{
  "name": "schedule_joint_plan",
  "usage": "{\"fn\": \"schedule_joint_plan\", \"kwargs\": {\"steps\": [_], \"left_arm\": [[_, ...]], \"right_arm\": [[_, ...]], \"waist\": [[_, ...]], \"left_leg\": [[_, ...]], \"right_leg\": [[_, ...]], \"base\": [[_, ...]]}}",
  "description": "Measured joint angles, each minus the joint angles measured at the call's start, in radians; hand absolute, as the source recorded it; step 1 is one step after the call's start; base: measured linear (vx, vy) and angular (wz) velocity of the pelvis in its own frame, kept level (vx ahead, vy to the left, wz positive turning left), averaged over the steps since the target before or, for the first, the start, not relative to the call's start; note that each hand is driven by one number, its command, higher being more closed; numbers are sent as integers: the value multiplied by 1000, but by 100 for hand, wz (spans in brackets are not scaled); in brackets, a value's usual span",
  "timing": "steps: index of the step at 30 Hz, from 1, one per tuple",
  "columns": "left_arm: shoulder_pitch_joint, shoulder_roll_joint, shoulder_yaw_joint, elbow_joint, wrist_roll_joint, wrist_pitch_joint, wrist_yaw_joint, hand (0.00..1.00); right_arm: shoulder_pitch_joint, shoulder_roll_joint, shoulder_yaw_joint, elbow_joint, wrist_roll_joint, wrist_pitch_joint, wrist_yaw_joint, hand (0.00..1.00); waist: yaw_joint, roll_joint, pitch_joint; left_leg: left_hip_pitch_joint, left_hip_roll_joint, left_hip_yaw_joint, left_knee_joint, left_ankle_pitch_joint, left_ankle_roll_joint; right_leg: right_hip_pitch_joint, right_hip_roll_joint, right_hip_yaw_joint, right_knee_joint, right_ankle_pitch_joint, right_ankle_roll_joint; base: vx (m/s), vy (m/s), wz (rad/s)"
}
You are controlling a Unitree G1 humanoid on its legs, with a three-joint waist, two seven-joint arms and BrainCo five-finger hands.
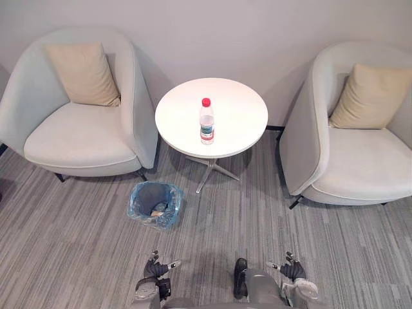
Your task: Gather rubbish on tea table into small bin, then transfer packed bag to large trash can.
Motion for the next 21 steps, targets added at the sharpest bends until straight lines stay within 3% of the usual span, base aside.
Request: {"fn": "schedule_joint_plan", "kwargs": {"steps": [1,2,3,6,8,9,10,11,12,14,16,17,19,21], "left_arm": [[8,0,10,-15,0,0,0,0],[7,-1,12,-18,0,-1,0,0],[5,-2,11,-18,0,-1,-1,0],[2,-7,10,-25,0,-2,0,0],[5,-10,9,-24,0,-2,0,0],[4,-12,7,-23,0,-2,0,0],[11,-10,7,-22,0,-2,0,0],[11,-6,7,-16,0,-2,-1,0],[6,10,6,-14,0,-2,0,0],[4,16,5,-13,0,-2,-1,0],[0,20,-23,-10,1,-2,-4,0],[1,18,-28,-1,1,-1,-11,0],[8,29,-40,-1,2,0,-19,0],[7,38,-61,-2,2,0,-19,0]], "right_arm": [[0,2,-1,0,6,0,0,0],[-2,-1,-5,-1,10,-3,-1,0],[-2,-2,-6,-1,11,-3,-1,0],[-13,-10,-8,-1,26,-2,-1,0],[-5,-16,-11,0,26,0,-1,0],[4,-19,-11,0,26,0,-2,0],[7,-17,-8,2,25,2,-1,0],[5,-9,-7,1,25,3,-1,0],[5,3,-7,-1,25,2,-1,0],[-3,3,-7,-2,24,1,-1,0],[-2,-6,-9,-8,15,0,-1,0],[0,-8,-8,-1,5,2,0,0],[-1,4,0,-1,-7,3,4,0],[7,7,8,2,-14,3,7,0]], "waist": [[6,4,4],[23,-1,7],[24,-3,8],[33,3,10],[41,8,8],[48,16,5],[51,26,2],[51,18,1],[52,-11,3],[52,-24,-2],[50,-31,-4],[50,-25,-2],[45,-26,-3],[42,-37,-7]], "left_leg": [[-48,36,37,113,-11,9],[-98,48,85,148,-31,42],[-107,46,92,143,-33,45],[-169,-4,134,-87,-32,46],[-158,-54,132,-327,-3,34],[-153,-70,131,-458,79,43],[-123,-73,139,-500,204,72],[-113,-84,148,-502,201,100],[-109,-109,156,-494,179,120],[-108,-127,162,-486,165,132],[-78,-168,171,-487,116,156],[-23,-185,182,-507,88,159],[41,-204,179,-541,83,177],[72,-212,167,-555,75,184]], "right_leg": [[57,20,-5,-36,-4,-5],[107,22,-2,-72,-7,-8],[113,21,-2,-77,-7,-7],[140,-6,8,-93,-16,2],[152,-31,15,-92,-24,25],[161,-36,15,-89,-38,43],[177,-37,26,-80,-54,64],[183,-47,33,-76,-61,73],[189,-73,40,-75,-77,92],[189,-91,43,-74,-81,98],[187,-134,50,-1,-116,131],[149,-167,78,152,-142,162],[66,-204,101,387,-147,174],[23,-215,101,475,-178,170]], "base": [[263,-155,5],[252,-138,1],[202,-83,-4],[198,36,-12],[220,130,-6],[283,187,-4],[311,196,-3],[367,217,-4],[288,157,2],[287,152,2],[251,136,-3],[200,122,-15],[216,105,0],[227,22,27]]}}
